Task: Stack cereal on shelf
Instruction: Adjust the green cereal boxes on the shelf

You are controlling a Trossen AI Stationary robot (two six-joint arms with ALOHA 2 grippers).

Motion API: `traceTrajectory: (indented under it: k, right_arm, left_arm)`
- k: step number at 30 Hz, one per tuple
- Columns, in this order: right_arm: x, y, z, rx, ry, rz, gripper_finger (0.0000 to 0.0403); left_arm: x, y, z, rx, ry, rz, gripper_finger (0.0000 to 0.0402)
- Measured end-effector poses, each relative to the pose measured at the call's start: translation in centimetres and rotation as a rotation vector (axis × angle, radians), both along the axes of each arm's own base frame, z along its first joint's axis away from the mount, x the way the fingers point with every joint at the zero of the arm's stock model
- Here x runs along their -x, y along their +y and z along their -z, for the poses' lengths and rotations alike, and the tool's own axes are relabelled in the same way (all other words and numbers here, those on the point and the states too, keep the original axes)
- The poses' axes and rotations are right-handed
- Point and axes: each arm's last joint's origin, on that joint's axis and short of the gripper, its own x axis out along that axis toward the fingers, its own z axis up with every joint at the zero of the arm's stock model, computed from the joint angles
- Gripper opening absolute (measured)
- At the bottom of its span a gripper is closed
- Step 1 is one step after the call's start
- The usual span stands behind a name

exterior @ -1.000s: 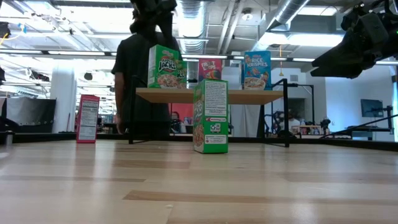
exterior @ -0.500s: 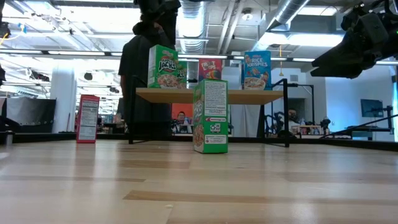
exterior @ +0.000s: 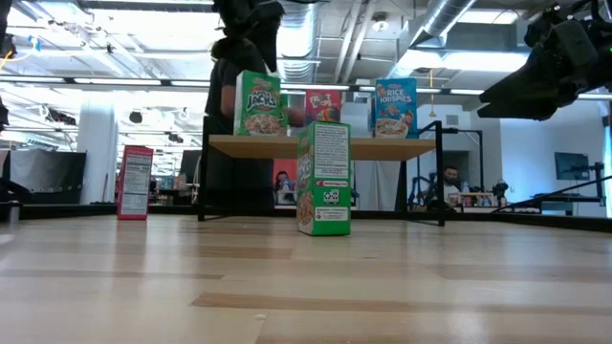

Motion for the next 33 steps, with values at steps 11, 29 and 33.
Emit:
traceTrajectory:
  k: [11, 29, 33]
  right_arm:
    - [0.0, 0.0, 0.0, 0.0, 0.0, 0.0, 0.0313]
    - [0.0, 0.0, 0.0, 0.0, 0.001, 0.0, 0.0313]
    - [0.0, 0.0, 0.0, 0.0, 0.001, 0.0, 0.0313]
  left_arm:
    - [-0.5, -0.1, -0.2, -0.027, -0.029, 0.081, 0.027]
    - [1.0, -4.7, -2.3, -0.097, 0.0, 0.204, 0.027]
    - [0.9, -5.9, -2.0, -0.093, 0.052, 0.268, 0.027]
